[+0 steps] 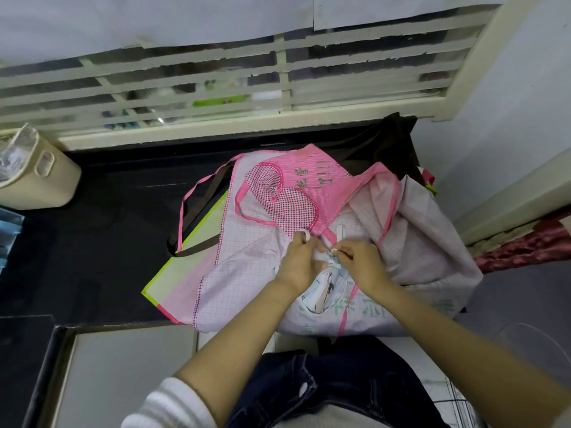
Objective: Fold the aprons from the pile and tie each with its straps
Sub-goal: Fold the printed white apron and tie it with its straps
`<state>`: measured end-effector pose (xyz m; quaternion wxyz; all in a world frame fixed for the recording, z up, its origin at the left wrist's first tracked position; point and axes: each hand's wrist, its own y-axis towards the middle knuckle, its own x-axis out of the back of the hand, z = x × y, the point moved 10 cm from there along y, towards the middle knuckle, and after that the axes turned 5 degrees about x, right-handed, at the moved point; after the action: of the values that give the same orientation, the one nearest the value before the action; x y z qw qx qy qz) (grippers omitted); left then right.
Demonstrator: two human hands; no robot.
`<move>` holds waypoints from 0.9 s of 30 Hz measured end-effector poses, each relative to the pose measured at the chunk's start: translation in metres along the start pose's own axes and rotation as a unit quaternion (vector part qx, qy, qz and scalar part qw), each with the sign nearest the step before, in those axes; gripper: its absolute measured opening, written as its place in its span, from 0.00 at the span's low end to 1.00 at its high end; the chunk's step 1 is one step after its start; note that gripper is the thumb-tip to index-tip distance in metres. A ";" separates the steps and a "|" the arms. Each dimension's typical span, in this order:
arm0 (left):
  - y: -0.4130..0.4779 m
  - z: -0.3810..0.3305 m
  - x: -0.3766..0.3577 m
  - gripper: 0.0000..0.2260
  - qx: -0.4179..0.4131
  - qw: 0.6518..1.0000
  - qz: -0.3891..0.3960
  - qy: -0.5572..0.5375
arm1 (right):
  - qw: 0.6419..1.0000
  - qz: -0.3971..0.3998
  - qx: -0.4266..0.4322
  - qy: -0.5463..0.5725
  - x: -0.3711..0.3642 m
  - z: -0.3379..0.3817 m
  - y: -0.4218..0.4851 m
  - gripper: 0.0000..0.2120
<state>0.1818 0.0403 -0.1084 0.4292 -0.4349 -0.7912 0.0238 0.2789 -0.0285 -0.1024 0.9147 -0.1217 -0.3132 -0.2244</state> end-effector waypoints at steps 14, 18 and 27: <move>0.010 -0.037 0.008 0.24 -0.131 0.991 0.001 0.036 | 0.998 0.017 -0.022 0.061 -0.002 0.001 -0.005 0.07; 0.012 -0.041 0.004 0.24 -0.157 0.986 0.018 0.059 | 0.998 0.026 -0.019 0.061 -0.004 0.003 -0.004 0.06; 0.009 -0.027 -0.017 0.24 -0.143 0.987 0.064 0.042 | 0.993 0.055 -0.078 0.063 -0.022 -0.013 -0.011 0.09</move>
<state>0.2109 0.0253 -0.1065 0.3932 -0.5424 -0.7380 -0.0806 0.2645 -0.0351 -0.1254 0.9313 -0.1954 -0.2295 -0.2044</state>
